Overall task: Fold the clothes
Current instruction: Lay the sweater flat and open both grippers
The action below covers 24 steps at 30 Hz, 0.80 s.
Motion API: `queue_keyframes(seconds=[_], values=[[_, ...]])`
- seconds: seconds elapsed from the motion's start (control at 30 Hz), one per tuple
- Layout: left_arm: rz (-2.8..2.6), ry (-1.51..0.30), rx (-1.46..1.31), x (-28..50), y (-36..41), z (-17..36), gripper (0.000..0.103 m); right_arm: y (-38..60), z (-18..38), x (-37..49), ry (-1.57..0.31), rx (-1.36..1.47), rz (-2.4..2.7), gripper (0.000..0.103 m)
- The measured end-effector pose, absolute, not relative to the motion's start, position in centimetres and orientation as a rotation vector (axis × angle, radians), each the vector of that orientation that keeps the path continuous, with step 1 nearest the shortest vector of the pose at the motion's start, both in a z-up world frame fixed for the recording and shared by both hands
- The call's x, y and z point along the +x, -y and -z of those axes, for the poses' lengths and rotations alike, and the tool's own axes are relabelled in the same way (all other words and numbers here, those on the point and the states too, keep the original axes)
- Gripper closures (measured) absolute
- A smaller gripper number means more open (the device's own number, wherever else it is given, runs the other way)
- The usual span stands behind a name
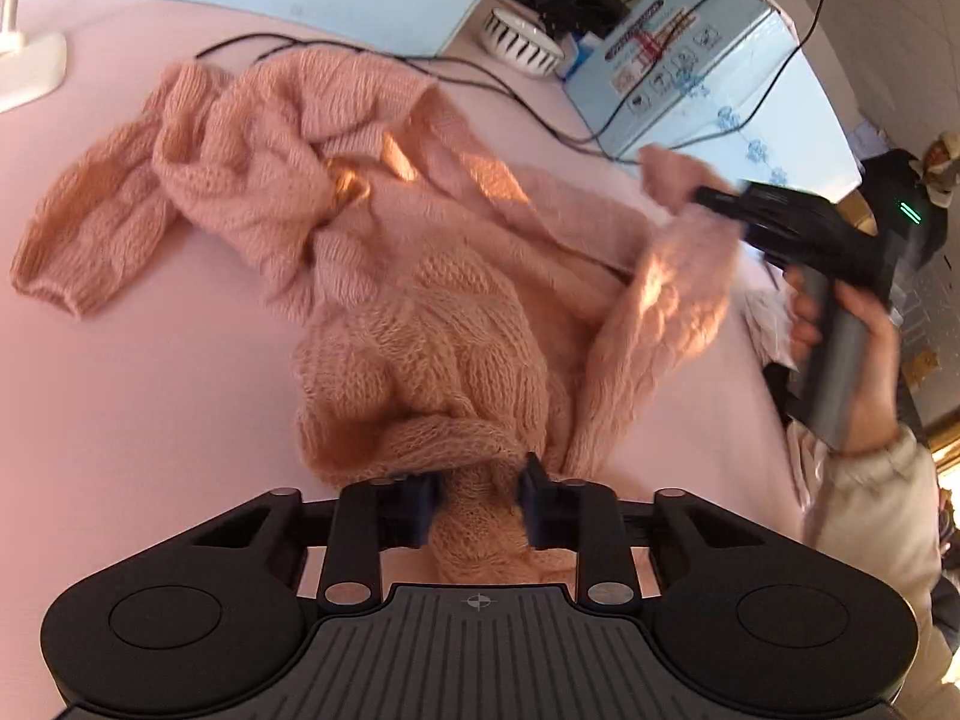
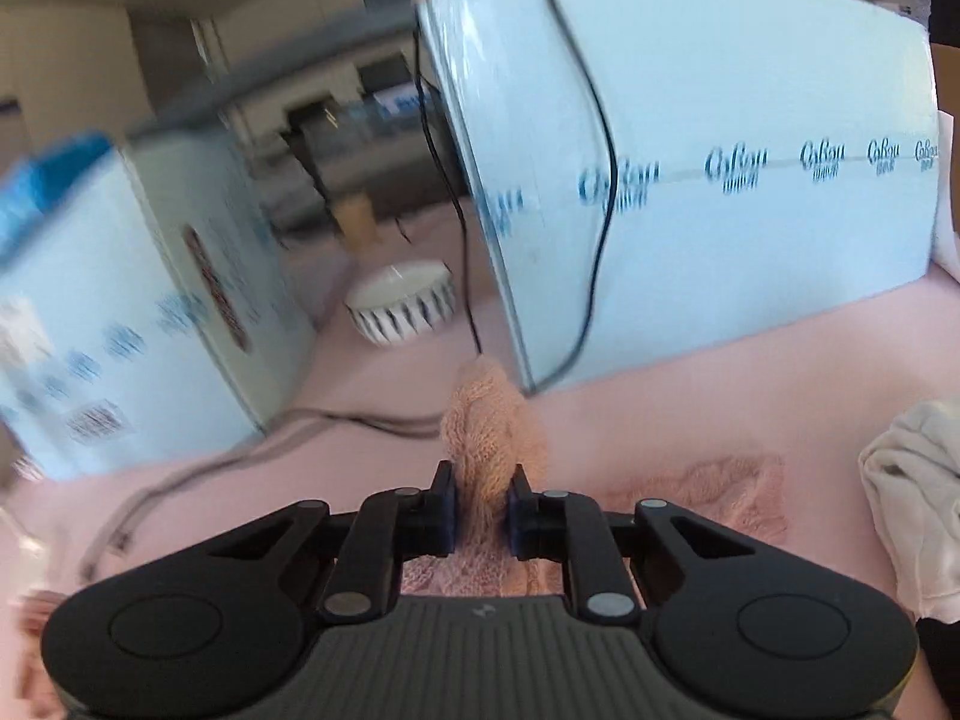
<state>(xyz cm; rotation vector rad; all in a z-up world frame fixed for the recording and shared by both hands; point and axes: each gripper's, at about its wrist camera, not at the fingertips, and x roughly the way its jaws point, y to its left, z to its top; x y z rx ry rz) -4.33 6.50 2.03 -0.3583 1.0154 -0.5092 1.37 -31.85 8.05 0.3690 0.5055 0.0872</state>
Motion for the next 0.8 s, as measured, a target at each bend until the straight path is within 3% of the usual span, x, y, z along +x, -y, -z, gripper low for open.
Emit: queue_keyframes(seconds=[0.1,0.2,0.3,0.37,0.4,0.53,0.63,0.8], values=[[0.499,-0.976,-0.343,-4.3,-7.5,-2.9,0.085,34.2,-9.2,-3.3,-0.414,0.384,-0.184,0.086],[0.485,-0.952,-0.356,-4.0,-9.6,-4.2,0.085,36.3,-7.9,-8.2,-0.448,0.4,-0.22,0.085],[0.439,-0.96,-0.389,-3.2,-12.1,-5.0,0.085,37.4,-4.6,-12.2,-0.579,0.408,-0.2,0.068],[0.4,-0.985,-0.397,-2.8,-13.6,-5.1,0.084,38.0,-2.8,-14.7,-0.665,0.397,-0.165,0.037],[0.389,-1.008,-0.407,-2.7,-14.3,-5.0,0.083,38.1,-2.4,-15.9,-0.684,0.395,-0.142,0.036],[0.433,-1.097,-0.455,-3.5,-16.3,-4.9,0.056,40.3,-1.4,-19.5,-0.7,0.531,-0.066,0.026],[0.437,-1.065,-0.416,-5.6,-17.0,-5.6,0.039,41.8,-0.9,-20.5,-0.7,0.673,-0.055,0.024],[0.471,-1.09,-0.443,-7.8,-16.3,-4.8,0.035,41.6,-0.5,-20.5,-0.686,0.703,-0.037,0.024]])
